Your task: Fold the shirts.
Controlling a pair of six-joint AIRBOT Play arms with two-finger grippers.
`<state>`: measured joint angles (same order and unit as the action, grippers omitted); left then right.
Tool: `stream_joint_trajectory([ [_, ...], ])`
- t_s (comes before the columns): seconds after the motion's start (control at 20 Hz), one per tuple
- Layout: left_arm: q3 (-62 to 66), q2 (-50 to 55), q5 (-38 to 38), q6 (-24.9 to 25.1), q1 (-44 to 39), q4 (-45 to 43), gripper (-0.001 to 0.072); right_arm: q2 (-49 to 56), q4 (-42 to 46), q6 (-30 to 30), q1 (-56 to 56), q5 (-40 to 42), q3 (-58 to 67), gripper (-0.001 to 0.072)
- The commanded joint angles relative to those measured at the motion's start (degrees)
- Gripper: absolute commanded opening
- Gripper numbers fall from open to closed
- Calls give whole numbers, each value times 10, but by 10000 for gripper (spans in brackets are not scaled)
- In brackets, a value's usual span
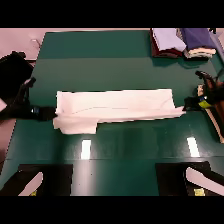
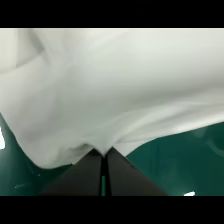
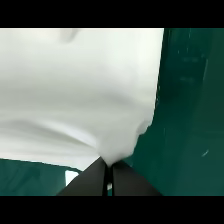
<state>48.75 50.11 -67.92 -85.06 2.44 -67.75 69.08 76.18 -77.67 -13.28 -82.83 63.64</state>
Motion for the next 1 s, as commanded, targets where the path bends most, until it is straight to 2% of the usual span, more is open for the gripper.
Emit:
stream_joint_trajectory([
  [0.0,86,134,70,21,0,-8,24,102,-2,-29,30,8,88,14],
  [0.15,157,239,95,22,0,-3,24,170,-7,-42,35,7,160,15],
  [0.25,189,282,102,22,0,-2,25,206,-49,-42,32,11,200,19],
  [0.3,199,292,102,21,0,-2,77,220,-79,-41,26,19,215,149],
  [0.35,207,296,105,16,1,-2,399,233,-116,-41,16,27,230,438],
  [0.4,215,295,104,3,1,-2,627,245,-153,-33,4,29,244,519],
  [0.5,240,295,71,0,0,-2,598,250,-197,5,-20,22,249,520],
  [0.65,250,294,19,0,0,13,597,239,-196,39,-72,-3,210,526],
  [0.7,250,294,12,0,0,22,572,235,-196,51,-92,-2,184,538],
  [0.75,250,294,9,0,0,35,293,235,-196,57,-111,-2,163,593],
  [0.8,250,294,9,1,0,55,38,235,-197,63,-132,-1,137,598],
  [0.95,250,294,14,8,-5,119,34,255,-209,88,-165,0,77,598],
])
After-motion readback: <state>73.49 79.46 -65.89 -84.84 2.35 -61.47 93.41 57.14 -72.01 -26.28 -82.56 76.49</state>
